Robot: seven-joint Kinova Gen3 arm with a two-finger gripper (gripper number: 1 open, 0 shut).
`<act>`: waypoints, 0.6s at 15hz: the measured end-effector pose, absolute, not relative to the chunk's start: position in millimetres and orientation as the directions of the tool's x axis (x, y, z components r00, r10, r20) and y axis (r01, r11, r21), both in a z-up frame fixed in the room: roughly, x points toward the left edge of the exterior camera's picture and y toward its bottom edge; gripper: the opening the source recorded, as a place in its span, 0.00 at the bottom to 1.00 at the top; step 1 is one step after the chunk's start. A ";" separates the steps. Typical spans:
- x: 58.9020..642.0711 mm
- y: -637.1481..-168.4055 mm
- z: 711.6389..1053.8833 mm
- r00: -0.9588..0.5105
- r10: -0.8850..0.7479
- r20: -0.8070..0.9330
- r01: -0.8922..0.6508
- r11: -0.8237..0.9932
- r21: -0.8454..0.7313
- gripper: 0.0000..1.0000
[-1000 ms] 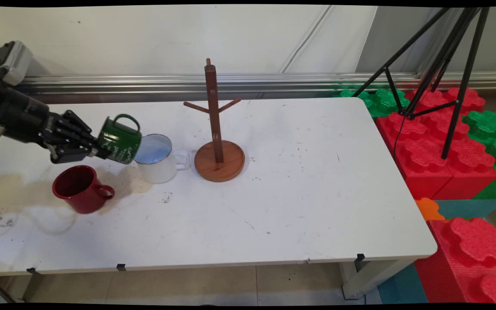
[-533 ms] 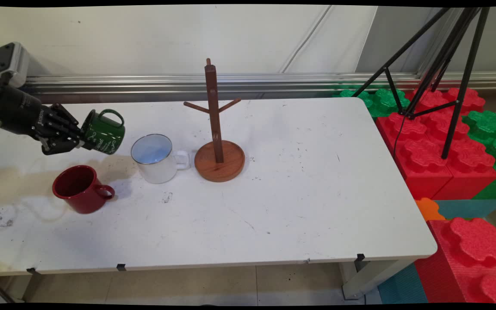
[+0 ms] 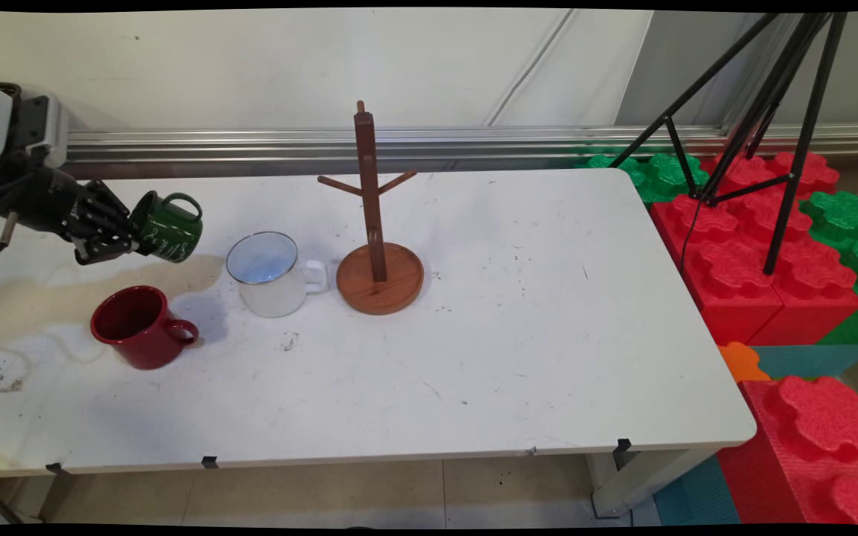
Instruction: Place the picked object on the table
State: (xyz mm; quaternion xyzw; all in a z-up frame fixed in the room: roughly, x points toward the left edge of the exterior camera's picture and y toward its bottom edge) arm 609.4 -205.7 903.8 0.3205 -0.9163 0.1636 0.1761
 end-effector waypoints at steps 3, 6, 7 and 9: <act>617.4 -213.6 891.2 -0.751 -0.527 0.397 -0.632 0.748 -0.201 0.00; 624.2 -219.8 880.4 -0.760 -0.531 0.373 -0.627 0.751 -0.209 0.00; 626.9 -222.3 875.9 -0.763 -0.534 0.364 -0.626 0.751 -0.211 0.00; 631.0 -226.5 868.1 -0.766 -0.538 0.351 -0.625 0.751 -0.213 0.00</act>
